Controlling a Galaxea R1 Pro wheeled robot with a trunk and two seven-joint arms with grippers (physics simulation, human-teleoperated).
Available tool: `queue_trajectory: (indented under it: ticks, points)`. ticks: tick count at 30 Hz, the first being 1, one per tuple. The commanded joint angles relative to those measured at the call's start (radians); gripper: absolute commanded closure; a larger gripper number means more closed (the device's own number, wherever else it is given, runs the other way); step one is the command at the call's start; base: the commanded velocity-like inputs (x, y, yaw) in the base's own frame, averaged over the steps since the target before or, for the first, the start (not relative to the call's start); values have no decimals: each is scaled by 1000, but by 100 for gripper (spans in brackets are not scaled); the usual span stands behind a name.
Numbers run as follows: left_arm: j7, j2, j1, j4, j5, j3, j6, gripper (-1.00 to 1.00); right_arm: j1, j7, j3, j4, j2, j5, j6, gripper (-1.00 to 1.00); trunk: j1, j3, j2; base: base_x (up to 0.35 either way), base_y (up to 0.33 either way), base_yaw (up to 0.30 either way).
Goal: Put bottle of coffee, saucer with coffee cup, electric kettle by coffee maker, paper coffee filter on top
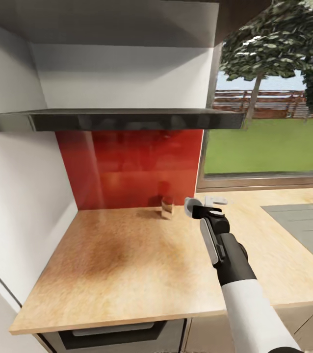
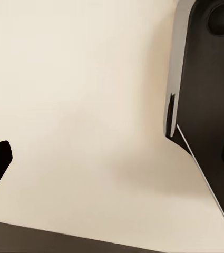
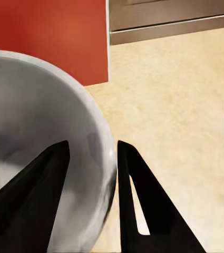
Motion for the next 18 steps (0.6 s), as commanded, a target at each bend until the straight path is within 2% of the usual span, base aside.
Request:
queue_trajectory:
  ticks: [1, 18]
  points:
    - [3, 0, 1, -2, 3, -2, -1, -100, -1, -8, 2, 0, 0, -6, 3, 100, 1, -2, -2, -66, -273, -295]
    - [3, -2, 1, -2, 4, -2, -1, -100, -1, -8, 0, 0, 0, -6, 4, 100, 1, -2, -2, -124, -264, -299]
